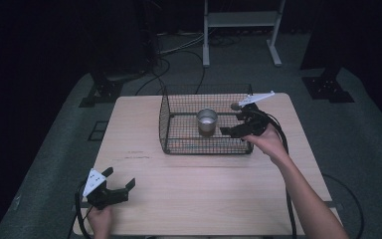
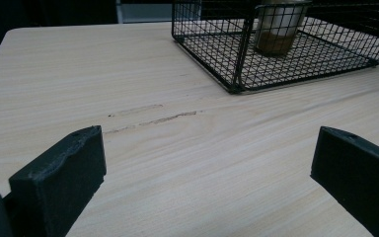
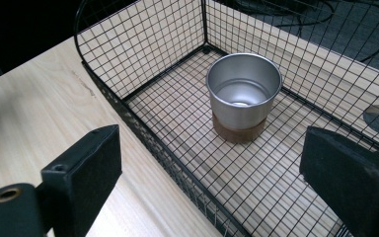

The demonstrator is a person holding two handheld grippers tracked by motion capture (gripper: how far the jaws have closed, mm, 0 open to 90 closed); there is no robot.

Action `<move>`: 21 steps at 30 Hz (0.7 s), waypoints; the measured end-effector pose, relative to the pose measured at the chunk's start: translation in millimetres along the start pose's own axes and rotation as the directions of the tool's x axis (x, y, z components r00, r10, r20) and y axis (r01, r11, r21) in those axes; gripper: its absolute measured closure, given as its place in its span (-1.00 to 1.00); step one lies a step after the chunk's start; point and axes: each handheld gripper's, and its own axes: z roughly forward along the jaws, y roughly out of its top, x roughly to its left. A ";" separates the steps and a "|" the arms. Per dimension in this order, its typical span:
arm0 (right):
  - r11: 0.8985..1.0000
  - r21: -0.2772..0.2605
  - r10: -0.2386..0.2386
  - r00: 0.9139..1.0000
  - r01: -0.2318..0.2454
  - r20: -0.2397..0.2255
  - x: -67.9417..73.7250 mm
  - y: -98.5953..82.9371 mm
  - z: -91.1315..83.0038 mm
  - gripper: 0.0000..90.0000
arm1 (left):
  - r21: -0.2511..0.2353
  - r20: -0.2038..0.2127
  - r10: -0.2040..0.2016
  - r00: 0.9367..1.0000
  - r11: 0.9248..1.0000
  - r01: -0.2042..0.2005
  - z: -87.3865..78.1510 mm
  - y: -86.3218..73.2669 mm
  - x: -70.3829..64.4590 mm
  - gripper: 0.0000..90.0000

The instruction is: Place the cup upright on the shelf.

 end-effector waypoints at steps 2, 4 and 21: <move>1.000 -0.002 -0.002 1.000 0.002 -0.002 1.4 -2.2 -1.8 -0.81 | 0.000 0.000 0.000 1.000 1.000 0.000 0.0 0.0 0.0 -1.00; 1.000 -0.005 -0.005 1.000 0.005 -0.006 2.9 -5.4 -4.6 -0.81 | 0.000 0.000 0.000 1.000 1.000 0.000 0.0 0.0 -0.1 -1.00; 1.000 -0.005 0.004 0.999 -0.004 -0.049 11.4 -42.0 -15.6 -0.82 | -0.001 -0.002 0.005 1.000 1.000 -0.005 0.1 0.0 0.0 -1.00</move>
